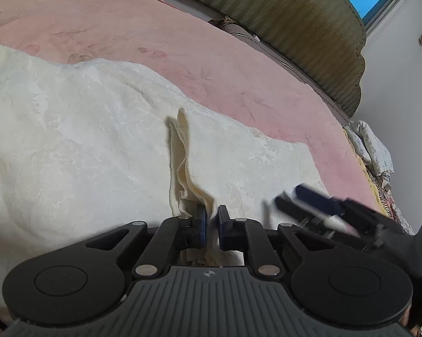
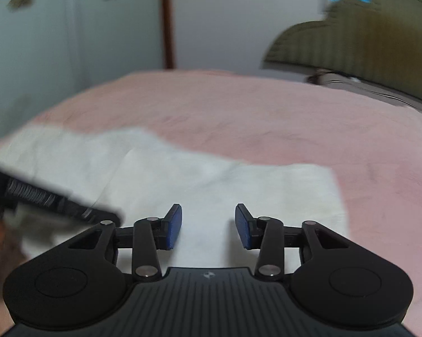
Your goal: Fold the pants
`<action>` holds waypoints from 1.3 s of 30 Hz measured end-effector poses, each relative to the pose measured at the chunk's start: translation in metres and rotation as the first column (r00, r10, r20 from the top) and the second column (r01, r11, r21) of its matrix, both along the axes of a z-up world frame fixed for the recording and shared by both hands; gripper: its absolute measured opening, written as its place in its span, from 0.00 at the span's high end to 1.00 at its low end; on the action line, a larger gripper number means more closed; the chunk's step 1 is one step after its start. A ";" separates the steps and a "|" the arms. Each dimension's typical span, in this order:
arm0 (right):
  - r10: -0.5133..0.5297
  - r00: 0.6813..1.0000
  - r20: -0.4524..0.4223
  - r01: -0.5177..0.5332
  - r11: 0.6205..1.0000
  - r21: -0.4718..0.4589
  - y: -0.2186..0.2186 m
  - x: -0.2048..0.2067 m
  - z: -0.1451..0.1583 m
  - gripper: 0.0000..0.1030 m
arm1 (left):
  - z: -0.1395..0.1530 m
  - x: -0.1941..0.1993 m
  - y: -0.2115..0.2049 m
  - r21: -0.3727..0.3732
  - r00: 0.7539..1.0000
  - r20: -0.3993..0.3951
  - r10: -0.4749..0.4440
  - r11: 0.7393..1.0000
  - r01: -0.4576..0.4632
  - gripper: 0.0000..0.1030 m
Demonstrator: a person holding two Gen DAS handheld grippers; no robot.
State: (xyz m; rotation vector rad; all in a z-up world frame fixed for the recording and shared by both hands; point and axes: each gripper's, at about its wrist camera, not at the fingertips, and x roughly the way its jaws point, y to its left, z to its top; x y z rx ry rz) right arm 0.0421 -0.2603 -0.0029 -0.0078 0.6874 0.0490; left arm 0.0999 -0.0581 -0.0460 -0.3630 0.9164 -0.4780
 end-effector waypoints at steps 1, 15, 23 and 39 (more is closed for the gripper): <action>0.032 0.999 -0.042 -0.034 0.998 -0.048 0.010 0.005 -0.011 0.44 | 0.001 -0.001 0.002 -0.011 1.000 -0.002 -0.005 1.000 0.005 0.80; 0.138 0.990 0.002 -0.137 0.985 -0.108 0.067 0.021 -0.008 0.33 | 0.054 -0.047 0.115 0.031 0.914 0.190 0.359 0.928 -0.371 0.51; 0.266 0.961 0.071 -0.257 0.960 -0.115 0.115 0.024 0.010 0.33 | 0.042 -0.065 0.168 0.313 0.900 0.224 0.375 0.847 -0.431 0.36; 0.698 0.716 0.004 -0.588 0.606 -0.536 0.276 -0.020 -0.021 0.34 | 0.063 -0.114 0.261 -0.083 0.788 0.085 0.610 0.792 -0.604 0.42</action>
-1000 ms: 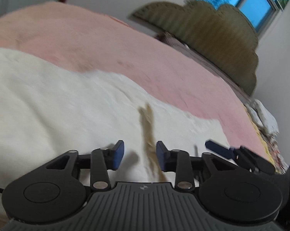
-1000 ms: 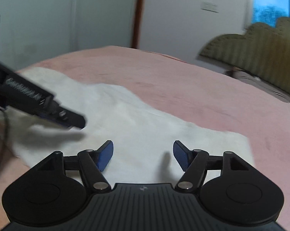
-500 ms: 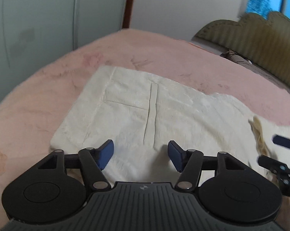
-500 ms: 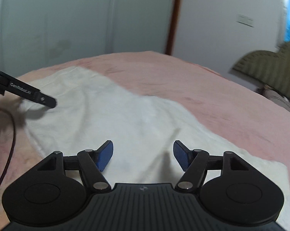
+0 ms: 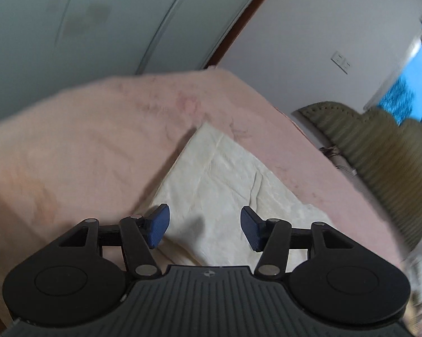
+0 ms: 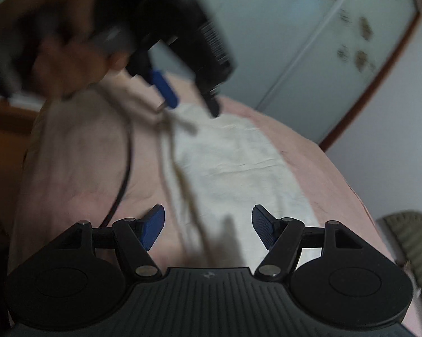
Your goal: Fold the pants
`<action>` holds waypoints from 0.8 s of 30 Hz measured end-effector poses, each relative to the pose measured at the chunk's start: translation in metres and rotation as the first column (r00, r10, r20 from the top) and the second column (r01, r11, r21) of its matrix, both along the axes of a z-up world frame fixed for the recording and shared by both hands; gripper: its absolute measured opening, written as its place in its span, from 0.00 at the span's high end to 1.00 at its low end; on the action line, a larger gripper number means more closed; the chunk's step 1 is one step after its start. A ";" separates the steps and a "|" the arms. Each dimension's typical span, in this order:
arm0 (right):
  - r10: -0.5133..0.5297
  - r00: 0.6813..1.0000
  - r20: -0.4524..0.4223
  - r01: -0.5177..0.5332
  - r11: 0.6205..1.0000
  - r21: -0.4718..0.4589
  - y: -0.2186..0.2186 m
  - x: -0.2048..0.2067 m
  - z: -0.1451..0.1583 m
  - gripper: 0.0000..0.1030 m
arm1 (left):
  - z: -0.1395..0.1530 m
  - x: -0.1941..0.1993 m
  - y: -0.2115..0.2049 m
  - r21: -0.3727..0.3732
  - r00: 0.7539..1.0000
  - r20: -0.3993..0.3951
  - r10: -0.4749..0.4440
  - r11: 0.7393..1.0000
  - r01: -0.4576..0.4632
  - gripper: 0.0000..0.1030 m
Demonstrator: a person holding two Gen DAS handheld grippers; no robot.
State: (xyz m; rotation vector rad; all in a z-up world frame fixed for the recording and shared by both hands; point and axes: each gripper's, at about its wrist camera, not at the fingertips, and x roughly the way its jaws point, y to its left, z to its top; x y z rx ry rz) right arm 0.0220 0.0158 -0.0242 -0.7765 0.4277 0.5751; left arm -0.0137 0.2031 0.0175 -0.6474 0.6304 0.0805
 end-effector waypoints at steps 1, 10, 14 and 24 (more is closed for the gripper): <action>0.008 1.000 0.027 -0.007 0.999 -0.039 0.005 -0.002 -0.007 0.34 | -0.002 -0.001 0.004 -0.037 1.000 -0.004 0.004 0.999 -0.004 0.41; 0.064 0.987 0.150 -0.040 0.987 -0.157 0.044 0.030 -0.027 0.75 | -0.017 0.002 0.028 -0.296 0.996 -0.085 -0.016 0.955 -0.010 0.26; 0.041 0.997 0.061 -0.041 0.999 -0.011 0.034 0.044 -0.015 0.79 | -0.036 0.009 0.033 -0.402 0.994 -0.106 -0.028 0.916 -0.017 0.19; 0.040 0.963 -0.268 0.067 0.922 0.381 -0.019 0.089 0.032 0.80 | -0.050 0.060 0.025 -0.518 1.000 -0.018 0.022 0.855 -0.028 0.07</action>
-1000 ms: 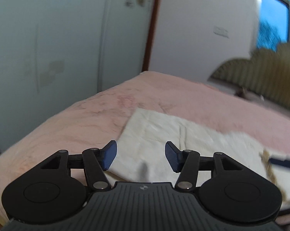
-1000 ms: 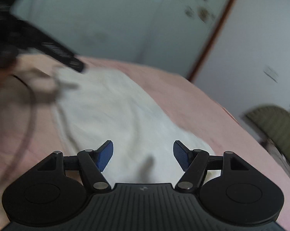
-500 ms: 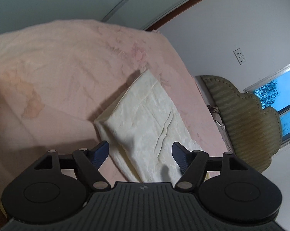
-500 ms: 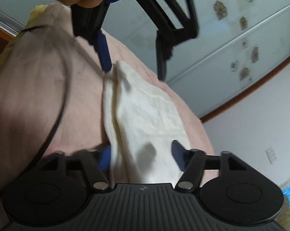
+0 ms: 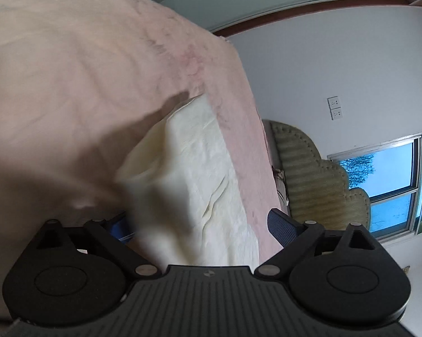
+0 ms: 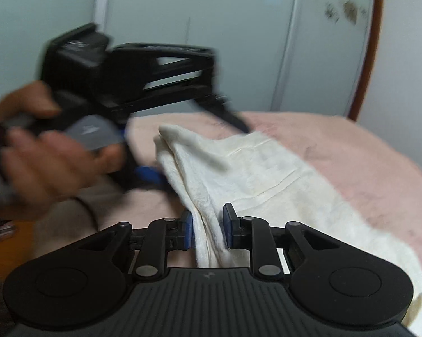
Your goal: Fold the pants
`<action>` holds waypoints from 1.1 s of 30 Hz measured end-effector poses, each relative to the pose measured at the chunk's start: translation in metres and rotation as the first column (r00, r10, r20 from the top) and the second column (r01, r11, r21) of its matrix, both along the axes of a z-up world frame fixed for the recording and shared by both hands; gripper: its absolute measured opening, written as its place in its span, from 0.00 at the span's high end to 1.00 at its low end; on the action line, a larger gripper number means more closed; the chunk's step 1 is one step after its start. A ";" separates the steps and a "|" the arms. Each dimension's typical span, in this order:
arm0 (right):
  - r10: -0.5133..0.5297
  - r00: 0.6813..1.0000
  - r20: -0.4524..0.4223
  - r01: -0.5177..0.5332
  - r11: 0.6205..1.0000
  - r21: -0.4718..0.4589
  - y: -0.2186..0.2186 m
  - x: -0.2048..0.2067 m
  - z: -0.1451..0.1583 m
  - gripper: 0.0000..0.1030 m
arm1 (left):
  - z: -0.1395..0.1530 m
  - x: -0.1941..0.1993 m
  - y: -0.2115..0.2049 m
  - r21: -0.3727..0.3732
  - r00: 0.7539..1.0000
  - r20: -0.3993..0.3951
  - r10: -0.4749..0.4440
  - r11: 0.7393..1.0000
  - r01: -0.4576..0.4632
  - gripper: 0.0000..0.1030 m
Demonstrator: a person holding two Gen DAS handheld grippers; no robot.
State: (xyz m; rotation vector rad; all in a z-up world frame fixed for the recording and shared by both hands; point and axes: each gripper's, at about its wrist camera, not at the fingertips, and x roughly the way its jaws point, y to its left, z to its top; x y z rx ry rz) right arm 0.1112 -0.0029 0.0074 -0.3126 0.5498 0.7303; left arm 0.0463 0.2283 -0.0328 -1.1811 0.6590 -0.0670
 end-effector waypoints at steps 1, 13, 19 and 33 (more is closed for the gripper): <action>0.035 0.999 -0.027 -0.034 0.999 0.014 -0.002 0.000 0.001 0.79 | 0.000 0.005 -0.001 0.009 1.000 0.001 0.001 1.000 -0.001 0.07; -0.375 0.924 -0.080 0.374 0.927 -0.030 -0.064 0.072 -0.007 0.71 | 0.018 0.031 -0.026 0.420 0.999 -0.007 -0.045 0.906 0.044 0.48; -0.359 0.920 -0.155 0.375 0.923 0.087 -0.074 0.071 -0.014 0.71 | 0.017 0.019 -0.017 0.429 0.999 0.015 -0.032 0.903 0.022 0.84; -0.214 0.974 -0.076 0.220 0.973 0.071 -0.050 0.069 -0.003 0.69 | 0.090 -0.015 -0.094 0.668 0.969 0.222 -0.111 0.741 -0.068 0.86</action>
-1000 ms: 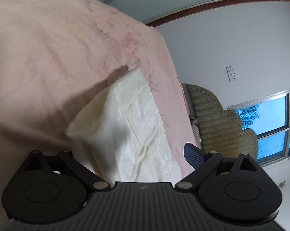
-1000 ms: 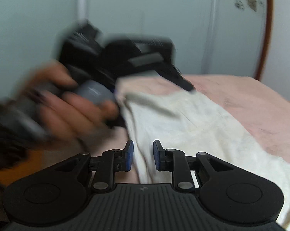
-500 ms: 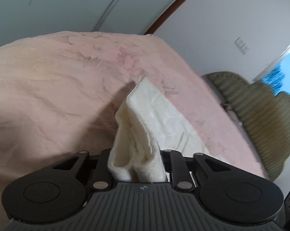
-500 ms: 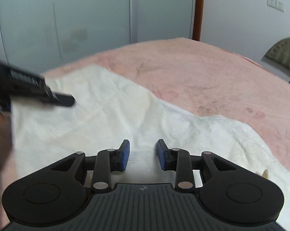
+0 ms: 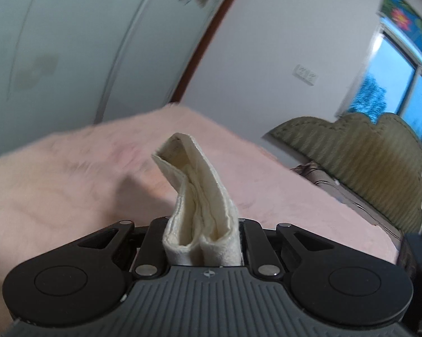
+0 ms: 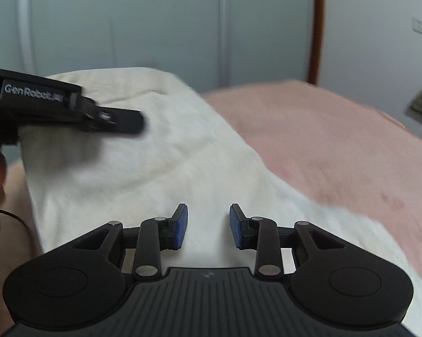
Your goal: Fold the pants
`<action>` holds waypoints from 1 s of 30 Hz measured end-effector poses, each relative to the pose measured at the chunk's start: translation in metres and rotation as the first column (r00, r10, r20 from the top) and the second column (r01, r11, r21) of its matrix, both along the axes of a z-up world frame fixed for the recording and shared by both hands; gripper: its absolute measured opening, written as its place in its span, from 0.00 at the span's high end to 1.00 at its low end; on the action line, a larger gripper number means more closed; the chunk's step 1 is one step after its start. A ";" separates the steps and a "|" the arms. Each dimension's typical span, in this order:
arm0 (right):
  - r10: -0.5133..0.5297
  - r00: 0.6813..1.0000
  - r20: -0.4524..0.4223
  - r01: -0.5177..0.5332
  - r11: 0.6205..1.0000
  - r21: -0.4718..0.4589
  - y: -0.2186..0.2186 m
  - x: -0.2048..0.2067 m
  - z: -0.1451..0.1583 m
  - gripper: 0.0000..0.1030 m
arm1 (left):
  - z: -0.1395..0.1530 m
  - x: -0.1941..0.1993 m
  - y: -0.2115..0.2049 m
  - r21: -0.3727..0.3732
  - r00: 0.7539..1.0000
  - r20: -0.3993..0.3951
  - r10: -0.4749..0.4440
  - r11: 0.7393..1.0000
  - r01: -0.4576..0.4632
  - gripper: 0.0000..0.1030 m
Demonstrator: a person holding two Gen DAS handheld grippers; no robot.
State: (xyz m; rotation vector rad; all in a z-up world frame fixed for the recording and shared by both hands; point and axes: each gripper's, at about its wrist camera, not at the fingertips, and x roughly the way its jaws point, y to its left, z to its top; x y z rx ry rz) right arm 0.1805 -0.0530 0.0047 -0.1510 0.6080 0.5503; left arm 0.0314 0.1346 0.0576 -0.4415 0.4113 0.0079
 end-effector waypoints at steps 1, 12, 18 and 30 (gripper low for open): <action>0.015 0.999 0.029 -0.015 1.000 -0.007 0.002 -0.003 0.005 0.69 | 0.006 -0.002 -0.009 0.017 1.000 0.016 -0.013 1.000 0.013 0.86; 0.008 0.956 0.292 0.009 0.998 -0.057 -0.061 -0.062 0.039 0.66 | 0.041 -0.010 -0.132 0.174 0.965 0.141 -0.221 0.965 0.195 0.85; -0.110 0.955 0.276 0.108 0.994 0.024 -0.128 -0.086 0.037 0.56 | 0.036 -0.002 -0.204 0.181 0.929 0.123 -0.349 0.928 0.325 0.84; -0.285 0.931 0.227 0.283 0.958 0.040 -0.214 -0.141 0.019 0.56 | -0.005 0.019 -0.321 0.250 0.855 0.057 -0.516 0.836 0.488 0.81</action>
